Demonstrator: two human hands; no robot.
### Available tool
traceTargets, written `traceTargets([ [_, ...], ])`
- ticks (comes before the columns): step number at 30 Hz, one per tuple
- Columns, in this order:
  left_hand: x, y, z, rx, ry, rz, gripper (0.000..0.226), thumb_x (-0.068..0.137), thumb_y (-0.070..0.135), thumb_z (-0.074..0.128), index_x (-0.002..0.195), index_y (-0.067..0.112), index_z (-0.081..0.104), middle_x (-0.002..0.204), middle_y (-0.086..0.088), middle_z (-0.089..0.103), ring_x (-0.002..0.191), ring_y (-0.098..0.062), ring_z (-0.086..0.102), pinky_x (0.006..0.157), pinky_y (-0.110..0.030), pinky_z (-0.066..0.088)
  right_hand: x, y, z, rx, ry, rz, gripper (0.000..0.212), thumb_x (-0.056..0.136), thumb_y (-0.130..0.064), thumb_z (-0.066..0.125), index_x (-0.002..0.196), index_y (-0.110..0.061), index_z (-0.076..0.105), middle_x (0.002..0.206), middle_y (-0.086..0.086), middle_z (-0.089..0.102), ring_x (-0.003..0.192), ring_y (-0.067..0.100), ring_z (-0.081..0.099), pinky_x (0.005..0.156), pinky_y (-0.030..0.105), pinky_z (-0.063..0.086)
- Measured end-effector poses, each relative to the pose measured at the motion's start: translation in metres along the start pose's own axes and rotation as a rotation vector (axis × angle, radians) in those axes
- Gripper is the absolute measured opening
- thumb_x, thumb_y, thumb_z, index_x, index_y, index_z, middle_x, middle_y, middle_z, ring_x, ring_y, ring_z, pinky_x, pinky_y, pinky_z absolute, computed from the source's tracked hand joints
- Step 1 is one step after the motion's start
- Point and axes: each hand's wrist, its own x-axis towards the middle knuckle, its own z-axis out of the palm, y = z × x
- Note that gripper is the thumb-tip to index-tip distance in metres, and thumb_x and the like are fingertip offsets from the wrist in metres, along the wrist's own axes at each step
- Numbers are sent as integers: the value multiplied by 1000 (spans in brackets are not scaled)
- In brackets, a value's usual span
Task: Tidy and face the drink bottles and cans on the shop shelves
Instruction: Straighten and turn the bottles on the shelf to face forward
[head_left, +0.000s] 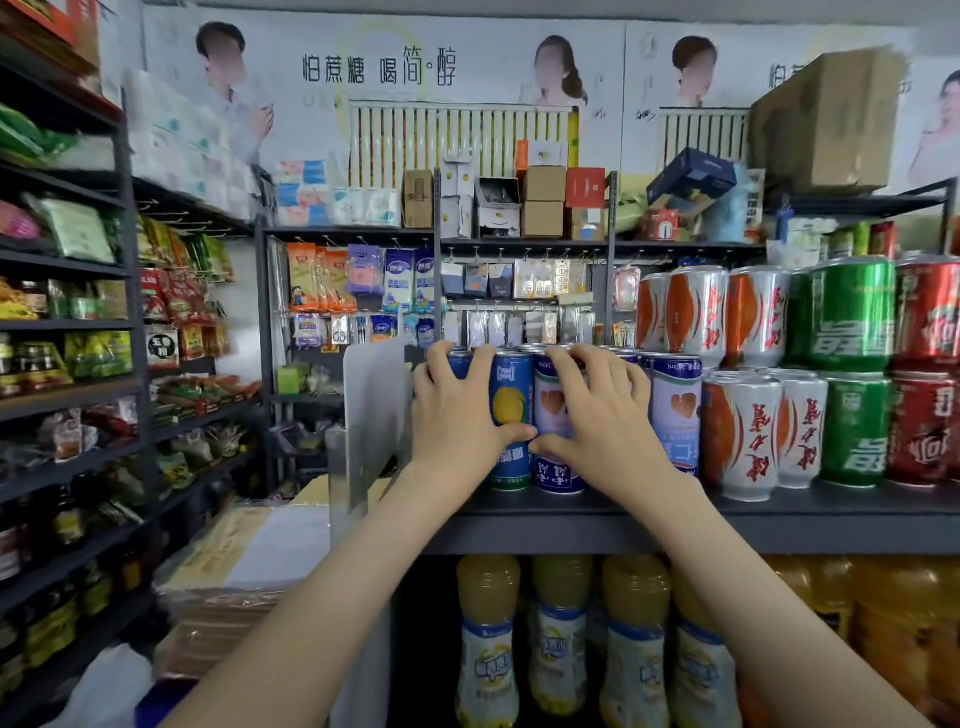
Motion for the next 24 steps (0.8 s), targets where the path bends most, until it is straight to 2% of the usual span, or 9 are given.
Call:
traceTargets([
  [2, 0, -3, -1, -9, -17, 10, 89, 69, 52, 75, 140, 31, 26, 145, -2, 7, 132, -32, 19, 106, -45, 32, -4, 2, 1, 24, -6, 0, 100, 49, -41, 87, 134, -9, 45, 125, 10, 49, 116, 22, 33, 101, 40, 19],
  [5, -2, -16, -6, -129, -67, 0, 93, 73, 50, 73, 146, 37, 16, 151, 2, -5, 140, -27, 8, 111, -44, 23, -16, 3, 5, 60, -37, 19, 107, 61, -42, 83, 146, -12, 26, 144, 9, 36, 132, 21, 24, 110, 48, 16],
  [8, -7, -22, -9, -130, -131, 7, 99, 75, 45, 73, 146, 44, 4, 151, 3, -13, 142, -30, 9, 111, -44, 24, -24, 3, 8, 84, -59, 45, 109, 67, -38, 81, 149, -19, 11, 152, 8, 26, 139, 19, 16, 112, 40, 2],
  [11, -12, -16, -13, -84, -160, -9, 103, 76, 41, 73, 146, 41, -3, 152, 0, -21, 142, -33, 9, 111, -45, 25, -23, 2, 6, 91, -76, 60, 108, 67, -39, 80, 148, -18, 12, 153, 8, 26, 139, 19, 14, 113, 42, 3],
  [14, -17, 0, -18, 33, -100, 21, 100, 81, 42, 68, 147, 37, -6, 150, -2, -26, 142, -35, 0, 115, -48, 18, -25, 7, -3, 94, -65, 44, 104, 68, -42, 78, 148, -17, 16, 152, 8, 29, 140, 19, 13, 113, 44, 8],
  [16, -19, 13, -21, 123, -47, 81, 92, 83, 45, 64, 148, 34, -1, 152, -5, -21, 142, -34, -5, 116, -50, 14, -31, 19, -16, 102, -15, 40, 89, 77, -37, 71, 148, -16, 20, 151, 9, 30, 139, 20, 15, 113, 39, 7],
  [19, -18, 37, -17, 181, -20, 178, 76, 86, 46, 59, 148, 32, 16, 156, -3, 1, 143, -29, -4, 115, -54, 6, -38, 49, -36, 80, 36, 108, 76, 83, -27, 66, 147, -13, 26, 148, 10, 34, 138, 22, 20, 111, 35, 3],
  [21, -16, 53, -9, 188, -49, 212, 71, 87, 46, 57, 147, 31, 21, 155, 1, 11, 144, -25, -5, 114, -57, 1, -36, 70, -47, 62, -15, 137, 73, 85, -24, 65, 147, -13, 27, 147, 7, 36, 138, 21, 24, 113, 38, 0],
  [24, -9, 75, 7, 228, -115, 228, 75, 87, 54, 54, 148, 33, 15, 156, 7, 11, 144, -21, -9, 108, -62, -8, -28, 92, -58, -4, -150, 87, 68, 88, -31, 60, 146, -16, 28, 146, 1, 37, 139, 17, 25, 113, 43, -6],
])
